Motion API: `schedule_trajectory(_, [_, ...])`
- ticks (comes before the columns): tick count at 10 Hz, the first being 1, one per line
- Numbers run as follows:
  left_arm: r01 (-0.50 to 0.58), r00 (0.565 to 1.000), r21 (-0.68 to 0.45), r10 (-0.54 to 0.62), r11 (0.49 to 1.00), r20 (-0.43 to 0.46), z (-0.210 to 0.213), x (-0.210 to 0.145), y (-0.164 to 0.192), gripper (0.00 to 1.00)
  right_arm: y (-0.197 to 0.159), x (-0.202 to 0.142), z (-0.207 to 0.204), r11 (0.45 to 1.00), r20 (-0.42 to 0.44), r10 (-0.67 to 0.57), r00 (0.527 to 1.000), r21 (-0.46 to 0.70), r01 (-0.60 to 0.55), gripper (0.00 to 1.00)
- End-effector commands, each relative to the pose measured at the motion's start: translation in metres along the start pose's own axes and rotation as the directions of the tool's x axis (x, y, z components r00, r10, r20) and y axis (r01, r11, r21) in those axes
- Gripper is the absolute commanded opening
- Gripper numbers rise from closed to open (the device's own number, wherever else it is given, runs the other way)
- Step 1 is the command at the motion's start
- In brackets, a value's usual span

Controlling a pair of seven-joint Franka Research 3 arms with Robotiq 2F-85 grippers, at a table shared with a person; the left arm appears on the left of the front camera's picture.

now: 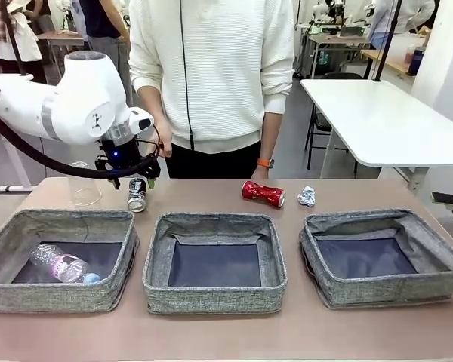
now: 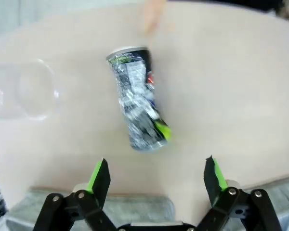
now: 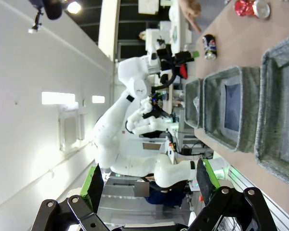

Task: Sort the waste into the appropriate baskets.
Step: Pick up the waste item pointed out by the person.

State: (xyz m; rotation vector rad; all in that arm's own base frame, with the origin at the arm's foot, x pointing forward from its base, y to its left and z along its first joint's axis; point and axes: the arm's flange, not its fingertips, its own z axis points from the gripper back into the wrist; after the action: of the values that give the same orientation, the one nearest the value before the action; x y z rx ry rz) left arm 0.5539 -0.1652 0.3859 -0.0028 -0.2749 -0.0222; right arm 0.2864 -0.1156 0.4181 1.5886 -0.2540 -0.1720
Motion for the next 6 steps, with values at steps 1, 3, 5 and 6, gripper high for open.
schedule_trajectory(1, [-0.063, 0.997, 0.068, 0.06, 0.996, 0.044, -0.01, 0.002, 0.007, 1.0, 0.008, 0.0, -0.001, 1.0, 0.002, -0.023, 1.0, 0.007, 0.023, 1.0])
schedule_trajectory(3, [0.0, 1.0, 0.0, 0.0, 1.0, 0.0, 0.0, 0.0, 0.0, 1.0, 0.008, 0.0, -0.001, 1.0, 0.002, -0.023, 1.0, 0.007, 0.023, 1.0])
schedule_trajectory(5, [-0.122, 0.992, 0.037, 0.124, 0.992, -0.035, -0.023, 0.013, 0.013, 1.0, 0.008, 0.0, -0.001, 1.0, 0.002, -0.023, 1.0, 0.007, 0.023, 1.0])
schedule_trajectory(6, [-0.182, 0.981, 0.057, 0.186, 0.982, -0.063, -0.044, 0.016, 0.013, 1.0, 0.008, 0.0, -0.001, 1.0, 0.002, -0.023, 1.0, 0.007, 0.023, 1.0])
